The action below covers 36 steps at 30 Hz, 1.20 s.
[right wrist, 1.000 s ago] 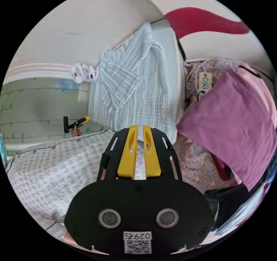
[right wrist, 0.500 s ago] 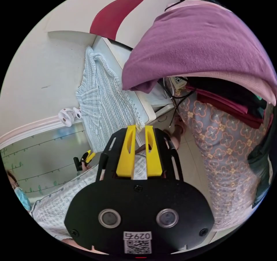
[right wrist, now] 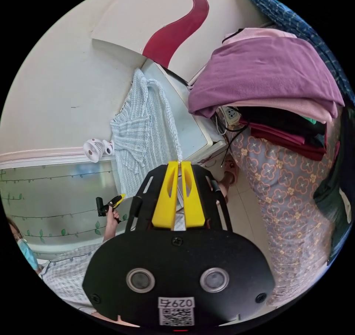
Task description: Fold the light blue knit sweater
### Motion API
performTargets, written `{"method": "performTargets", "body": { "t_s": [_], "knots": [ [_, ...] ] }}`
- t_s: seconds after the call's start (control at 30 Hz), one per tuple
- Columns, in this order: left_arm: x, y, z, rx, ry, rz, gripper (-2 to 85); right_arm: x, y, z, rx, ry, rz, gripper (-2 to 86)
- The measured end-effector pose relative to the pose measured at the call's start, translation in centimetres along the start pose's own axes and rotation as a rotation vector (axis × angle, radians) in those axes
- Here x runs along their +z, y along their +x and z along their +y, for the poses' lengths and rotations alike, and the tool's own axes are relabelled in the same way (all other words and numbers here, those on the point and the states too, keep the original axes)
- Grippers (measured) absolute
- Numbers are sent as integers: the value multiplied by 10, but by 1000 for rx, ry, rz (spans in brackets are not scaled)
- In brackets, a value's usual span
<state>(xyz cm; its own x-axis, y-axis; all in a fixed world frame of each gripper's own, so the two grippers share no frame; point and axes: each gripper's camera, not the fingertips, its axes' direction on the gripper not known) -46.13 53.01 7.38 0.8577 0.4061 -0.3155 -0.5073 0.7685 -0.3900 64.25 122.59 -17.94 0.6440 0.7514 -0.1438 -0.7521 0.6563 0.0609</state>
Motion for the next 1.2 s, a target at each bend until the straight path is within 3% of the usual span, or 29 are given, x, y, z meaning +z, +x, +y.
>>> {"method": "performTargets", "body": {
  "t_s": [0.2, 0.37, 0.47, 0.63, 0.73, 0.77, 0.8, 0.87, 0.93, 1.0, 1.13, 1.2],
  "knots": [
    [-41, -37, 36, 0, -46, 143, -10, -31, 1, 37, 49, -81, -107, 1],
    [-74, -30, 57, -27, -31, 72, -9, -50, -10, 47, 88, -61, -254, 2],
    [-106, 5, 12, 78, 75, 87, -8, -55, -54, -10, -23, -61, -337, 2],
    [-139, 89, -124, 198, 203, -96, 10, -26, -166, -161, -237, -84, -189, 3],
    [-125, 101, -220, 69, 184, -189, 110, 33, -197, -267, -232, -205, -106, 7],
    [-119, 99, -243, 9, 155, -141, 177, 54, -202, -293, -173, -265, -96, 9],
    [-117, 99, -253, -12, 170, -61, 185, 63, -214, -304, -195, -267, -158, 9],
    [-116, 101, -252, -12, 237, 8, 174, 67, -237, -301, -302, -228, -189, 8],
    [-109, 102, -246, -25, 252, -35, 164, 78, -247, -292, -322, -221, -50, 7],
    [-89, 103, -241, -51, 214, -108, 164, 107, -253, -276, -341, -265, 15, 4],
    [-52, 107, -242, -76, 133, -217, 156, 162, -269, -239, -369, -346, -84, -1],
    [-32, 113, -251, -69, 98, -254, 149, 203, -291, -211, -393, -362, 1, -3]
  ]
}}
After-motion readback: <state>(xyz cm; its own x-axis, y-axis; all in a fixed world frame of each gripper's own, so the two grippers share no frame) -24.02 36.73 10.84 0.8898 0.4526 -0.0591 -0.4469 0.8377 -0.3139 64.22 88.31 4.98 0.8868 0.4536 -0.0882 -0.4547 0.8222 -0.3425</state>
